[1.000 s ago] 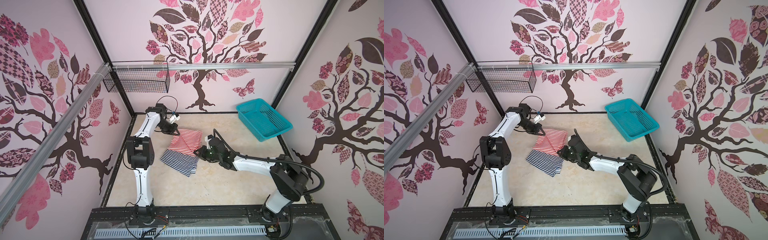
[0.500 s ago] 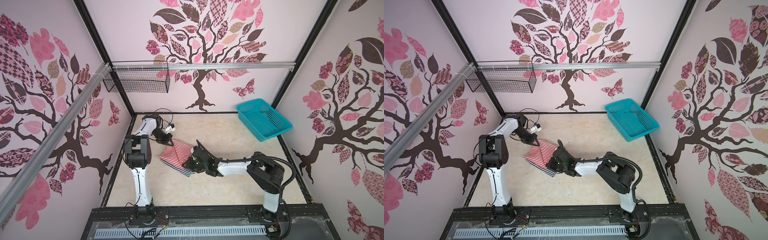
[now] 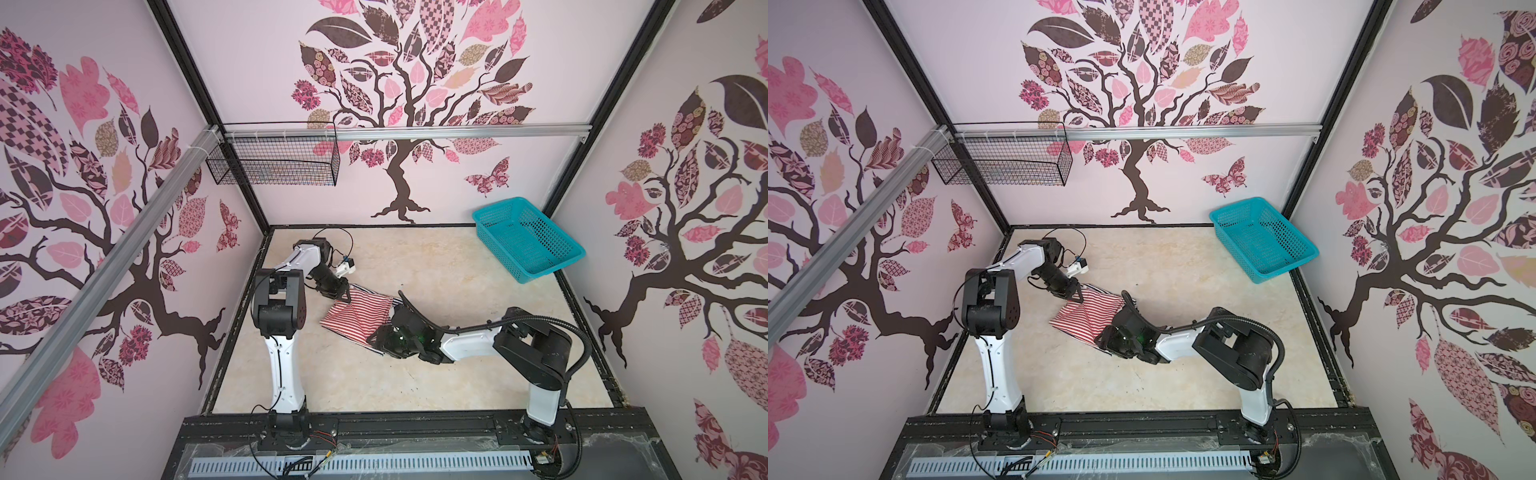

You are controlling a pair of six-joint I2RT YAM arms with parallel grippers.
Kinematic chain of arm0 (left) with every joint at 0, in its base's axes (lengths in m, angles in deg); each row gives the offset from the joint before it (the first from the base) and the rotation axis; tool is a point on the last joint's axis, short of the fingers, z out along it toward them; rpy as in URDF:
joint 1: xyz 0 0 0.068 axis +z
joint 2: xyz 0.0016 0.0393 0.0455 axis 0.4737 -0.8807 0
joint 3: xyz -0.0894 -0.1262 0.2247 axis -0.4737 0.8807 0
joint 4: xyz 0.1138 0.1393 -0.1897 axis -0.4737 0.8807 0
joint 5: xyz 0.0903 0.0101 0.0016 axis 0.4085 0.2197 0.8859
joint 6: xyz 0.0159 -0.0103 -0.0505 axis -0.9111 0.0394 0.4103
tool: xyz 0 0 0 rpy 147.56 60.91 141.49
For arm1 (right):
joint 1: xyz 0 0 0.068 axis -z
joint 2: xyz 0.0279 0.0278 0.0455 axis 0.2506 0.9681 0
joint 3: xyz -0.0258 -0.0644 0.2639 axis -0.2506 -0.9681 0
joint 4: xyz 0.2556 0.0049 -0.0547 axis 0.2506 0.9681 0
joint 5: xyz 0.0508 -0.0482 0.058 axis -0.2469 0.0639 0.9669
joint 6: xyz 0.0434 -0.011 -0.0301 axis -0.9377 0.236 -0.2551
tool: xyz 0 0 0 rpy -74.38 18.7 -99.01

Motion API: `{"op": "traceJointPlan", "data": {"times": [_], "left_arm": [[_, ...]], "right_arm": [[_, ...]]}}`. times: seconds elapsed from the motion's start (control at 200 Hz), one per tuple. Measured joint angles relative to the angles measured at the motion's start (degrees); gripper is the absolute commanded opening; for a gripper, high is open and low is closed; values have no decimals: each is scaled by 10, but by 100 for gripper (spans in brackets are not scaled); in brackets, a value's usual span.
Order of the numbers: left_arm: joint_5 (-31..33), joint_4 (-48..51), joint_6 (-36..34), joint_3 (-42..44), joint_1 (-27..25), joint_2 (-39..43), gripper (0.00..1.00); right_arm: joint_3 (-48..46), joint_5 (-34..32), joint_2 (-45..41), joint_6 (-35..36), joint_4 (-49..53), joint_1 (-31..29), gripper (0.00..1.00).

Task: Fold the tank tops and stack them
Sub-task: 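Lower the red top onto the blue top and open both grippers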

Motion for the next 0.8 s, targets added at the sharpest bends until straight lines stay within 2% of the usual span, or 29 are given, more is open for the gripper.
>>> {"op": "traceJointPlan", "data": {"times": [0.065, 0.12, 0.195, 0.28, 0.39, 0.475, 0.57, 0.69, 0.8], "left_arm": [[17, -12, 5, 9, -1, 17, 44], [30, -19, 7, 14, 2, 39, 49], [40, -28, 9, 18, 10, 79, 51], [41, -39, 9, 28, 23, 133, 51], [34, -44, 5, 57, 39, 200, 50], [13, -37, -1, 88, 41, 227, 46], [-14, -28, -14, 126, 39, 229, 40], [-38, -19, -28, 174, 37, 216, 32], [-47, -19, -37, 199, 36, 195, 31]], "right_arm": [[-15, -3, -33, 6, 23, -1, 63], [-21, -10, -63, 14, 52, -3, 63], [-20, -28, -103, 29, 90, -3, 61], [-5, -52, -138, 53, 137, -3, 52], [33, -70, -143, 74, 168, 7, 34], [57, -68, -129, 92, 172, 25, 19], [96, -54, -81, 101, 165, 59, 10], [149, -26, -1, 103, 155, 97, 5], [186, 5, 64, 103, 141, 120, 5]]}}
